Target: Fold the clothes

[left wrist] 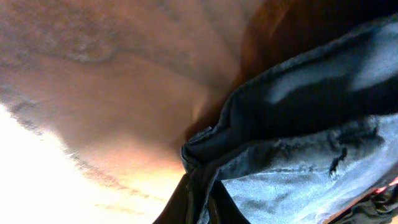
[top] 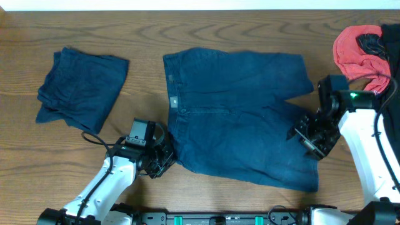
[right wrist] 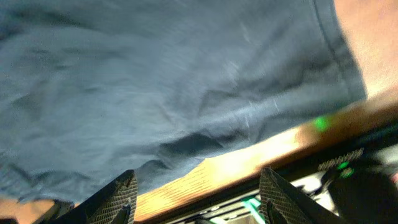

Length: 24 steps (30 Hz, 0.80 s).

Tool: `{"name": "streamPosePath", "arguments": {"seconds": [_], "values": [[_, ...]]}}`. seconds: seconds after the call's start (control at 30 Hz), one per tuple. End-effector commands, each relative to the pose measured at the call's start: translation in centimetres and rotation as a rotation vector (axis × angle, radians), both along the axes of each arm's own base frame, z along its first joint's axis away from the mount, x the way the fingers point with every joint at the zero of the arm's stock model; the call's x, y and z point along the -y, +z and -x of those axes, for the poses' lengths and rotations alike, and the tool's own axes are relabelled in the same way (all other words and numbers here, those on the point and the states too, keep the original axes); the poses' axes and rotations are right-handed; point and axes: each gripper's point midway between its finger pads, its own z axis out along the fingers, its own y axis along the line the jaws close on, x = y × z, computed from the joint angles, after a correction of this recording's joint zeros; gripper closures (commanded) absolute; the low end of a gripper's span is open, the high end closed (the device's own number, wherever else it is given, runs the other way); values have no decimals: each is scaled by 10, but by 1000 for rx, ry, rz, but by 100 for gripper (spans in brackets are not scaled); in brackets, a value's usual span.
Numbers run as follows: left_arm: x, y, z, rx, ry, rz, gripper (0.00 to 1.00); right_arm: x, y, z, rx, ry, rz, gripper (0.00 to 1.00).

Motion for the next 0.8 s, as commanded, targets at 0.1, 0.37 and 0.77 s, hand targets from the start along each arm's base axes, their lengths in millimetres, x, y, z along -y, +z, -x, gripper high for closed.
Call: {"name": "streamPosePath", "arguments": {"seconds": [0.1, 0.37, 0.77], "values": [[3, 6, -9, 52, -7, 11, 94, -14, -26, 53, -185, -196, -34, 39], [2, 4, -4, 29, -7, 6, 94, -7, -47, 99, -294, -383, 61, 40], [5, 5, -2, 36, -33, 22, 94, 11, -81, 122, -344, -717, 245, 28]]}}
